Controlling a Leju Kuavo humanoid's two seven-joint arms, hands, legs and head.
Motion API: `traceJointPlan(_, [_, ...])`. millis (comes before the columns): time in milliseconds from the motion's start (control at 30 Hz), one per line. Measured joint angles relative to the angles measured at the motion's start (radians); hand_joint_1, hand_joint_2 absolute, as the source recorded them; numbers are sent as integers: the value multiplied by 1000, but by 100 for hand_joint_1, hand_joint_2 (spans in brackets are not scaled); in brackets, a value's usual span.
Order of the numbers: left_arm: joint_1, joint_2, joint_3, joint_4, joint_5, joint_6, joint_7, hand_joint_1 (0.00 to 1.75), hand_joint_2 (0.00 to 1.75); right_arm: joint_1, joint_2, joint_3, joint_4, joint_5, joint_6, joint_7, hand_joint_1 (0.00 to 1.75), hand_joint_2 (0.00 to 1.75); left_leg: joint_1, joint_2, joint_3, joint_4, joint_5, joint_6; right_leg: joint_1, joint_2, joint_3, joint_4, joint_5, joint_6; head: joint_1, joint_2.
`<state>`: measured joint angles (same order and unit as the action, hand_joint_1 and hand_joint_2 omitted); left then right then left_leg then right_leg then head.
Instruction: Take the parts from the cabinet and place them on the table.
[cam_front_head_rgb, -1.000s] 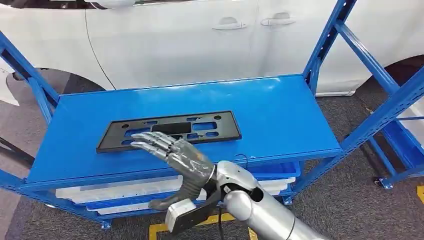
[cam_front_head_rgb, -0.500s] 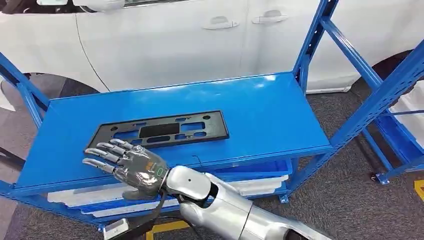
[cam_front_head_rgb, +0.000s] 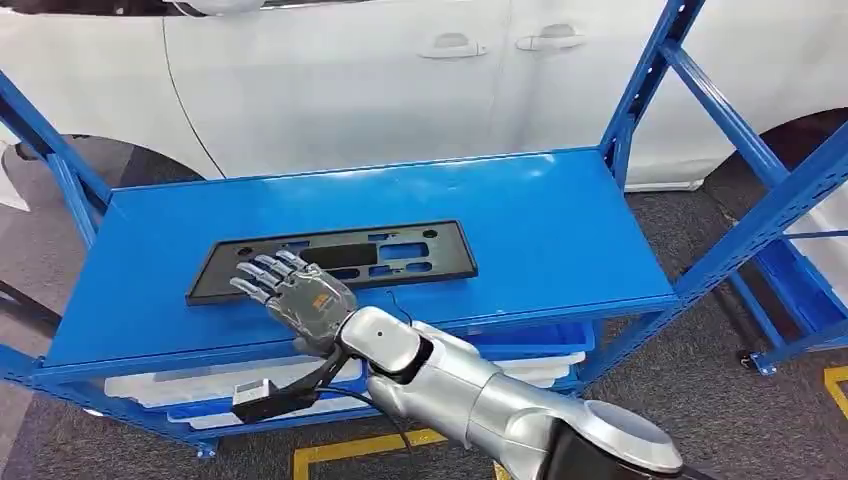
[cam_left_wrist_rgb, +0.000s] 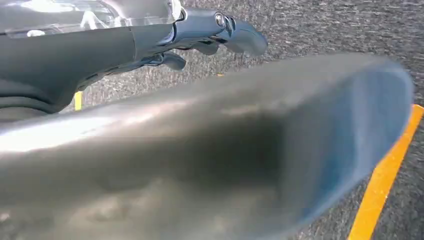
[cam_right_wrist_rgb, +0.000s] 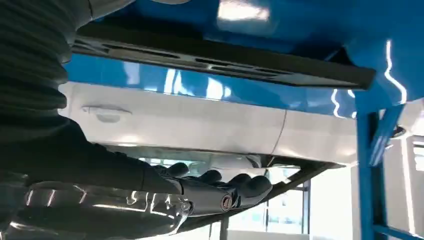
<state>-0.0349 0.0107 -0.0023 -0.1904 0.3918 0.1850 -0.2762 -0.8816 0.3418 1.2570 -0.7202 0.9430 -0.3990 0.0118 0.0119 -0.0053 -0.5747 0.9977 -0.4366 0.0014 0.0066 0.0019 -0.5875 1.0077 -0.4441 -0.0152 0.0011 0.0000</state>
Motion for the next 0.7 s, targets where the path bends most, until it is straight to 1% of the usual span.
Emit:
traceJointPlan(33, [-1, -1, 0, 0, 0, -1, -1, 0, 0, -9, 2, 4, 20, -5, -1, 4, 0, 175, -4, 0, -2, 2, -1, -6, 1, -2, -2, -5, 8, 3, -2, 0])
traceJointPlan(67, [1, -1, 0, 0, 0, -1, -2, 0, 0, -15, 3, 6, 39, -9, -2, 9, 0, 175, -2, 1, -4, 1, 0, -11, 1, -1, -3, -4, 7, 3, -2, 0])
traceJointPlan(100, [2, -1, 0, 0, 0, -1, -2, 0, 0, -19, 2, 11, 59, -11, -2, 14, 0, 175, 0, 2, -2, -2, 0, -17, 4, 0, -3, -4, 7, 0, -2, 0])
traceJointPlan(133, [1, -1, 0, 0, 0, -1, -2, 0, 0, -24, 2, 13, 78, -12, -2, 16, 0, 175, 0, 2, 0, -5, 2, -24, 4, 0, -3, -8, 10, -6, 0, 0])
traceJointPlan(167, [1, -1, 0, 0, 0, -2, -2, 0, 0, -28, 3, 15, 93, -14, -3, 19, 0, 175, 1, 2, -4, 0, -3, -28, -7, -1, 4, -23, 18, -12, -2, 0])
traceJointPlan(200, [2, -1, 0, 0, 0, -3, -2, 0, 0, -32, 4, 17, 108, -16, -4, 23, 0, 175, 2, 2, -10, 22, -20, -33, -7, -2, 9, -29, 20, -15, -2, 0])
traceJointPlan(233, [2, -1, 0, 0, 0, -3, -2, 0, 0, -37, 5, 18, 125, -19, -8, 24, 0, 175, 2, 2, -36, 82, -59, -38, -7, -3, 9, -29, 20, -18, -5, 0])
traceJointPlan(267, [2, 1, 0, 0, 0, -3, -2, 0, 0, -38, 5, 19, 139, -22, -13, 24, 0, 175, 4, 2, -75, 165, -101, -43, -7, -3, 9, -28, 20, -18, -5, 0])
traceJointPlan(300, [2, 3, 0, 0, 0, -5, -2, 0, 0, -37, 5, 19, 154, -24, -18, 24, 0, 175, 5, 2, -114, 247, -134, -47, -6, -3, 8, -28, 20, -19, -4, 0])
traceJointPlan(333, [4, 3, 0, 0, -1, -6, -2, 0, 0, -36, 5, 20, 169, -25, -21, 25, 0, 175, 5, 2, -143, 307, -150, -49, -5, -3, 8, -27, 20, -19, -5, 0])
traceJointPlan(367, [7, 3, 0, 0, -2, -7, -2, 0, 0, -34, 5, 22, 184, -26, -26, 28, 0, 175, 6, 2, -149, 315, -138, -50, -6, -2, 8, -26, 19, -19, -5, 0])
traceJointPlan(400, [9, 3, 0, 0, -3, -8, -2, 0, 0, -33, 5, 24, 197, -27, -30, 30, 0, 175, 8, 2, -130, 274, -105, -51, -6, -2, 9, -25, 18, -18, -5, 0])
traceJointPlan(433, [8, 4, 0, 0, -3, -8, -2, 0, 0, -34, 5, 26, 205, -29, -35, 32, 0, 175, 10, 2, -93, 196, -60, -52, -7, 0, 9, -21, 15, -15, -5, 0])
traceJointPlan(467, [7, 6, 0, 0, -6, -8, -2, 0, 0, -34, 6, 26, 215, -29, -40, 38, 0, 175, 11, 3, -40, 87, -9, -52, -10, 1, 10, -15, 11, -11, -5, 0])
traceJointPlan(500, [7, 6, 0, 0, -6, -8, -3, 0, 0, -34, 6, 27, 224, -29, -44, 46, 0, 175, 13, 2, -7, 14, 3, -51, -9, 1, 8, -9, 6, -6, -5, 0])
traceJointPlan(533, [7, 6, 0, 0, -6, -8, -3, 0, 0, -34, 7, 27, 232, -29, -48, 48, 0, 175, 4, 0, 2, 3, -7, -41, -1, 3, 3, -3, 4, 0, -7, 0])
traceJointPlan(567, [5, 6, 0, 0, -6, -7, -5, 0, 0, -33, 7, 28, 243, -29, -54, 50, 0, 175, 4, -2, -3, 8, -5, -29, -2, 4, 1, -4, 7, 4, -4, 0])
traceJointPlan(633, [5, 8, 0, 0, -11, -5, -5, 0, 0, -32, 8, 30, 261, -29, -55, 54, 0, 175, 1, -2, -6, 10, -6, -18, -4, 4, 1, -6, 8, 12, -5, 0])
traceJointPlan(667, [5, 8, 0, 0, -13, -2, -5, 0, 0, -32, 8, 32, 269, -29, -55, 58, 0, 175, 8, -1, -4, 3, -1, -10, -3, 4, 0, -4, 4, 18, -5, 0])
traceJointPlan(700, [6, 8, -1, 0, -14, 0, -5, 0, 0, -33, 8, 32, 276, -29, -54, 61, 0, 175, 9, 0, -3, 2, 1, -4, -7, 3, -4, 13, -10, 24, -6, 0])
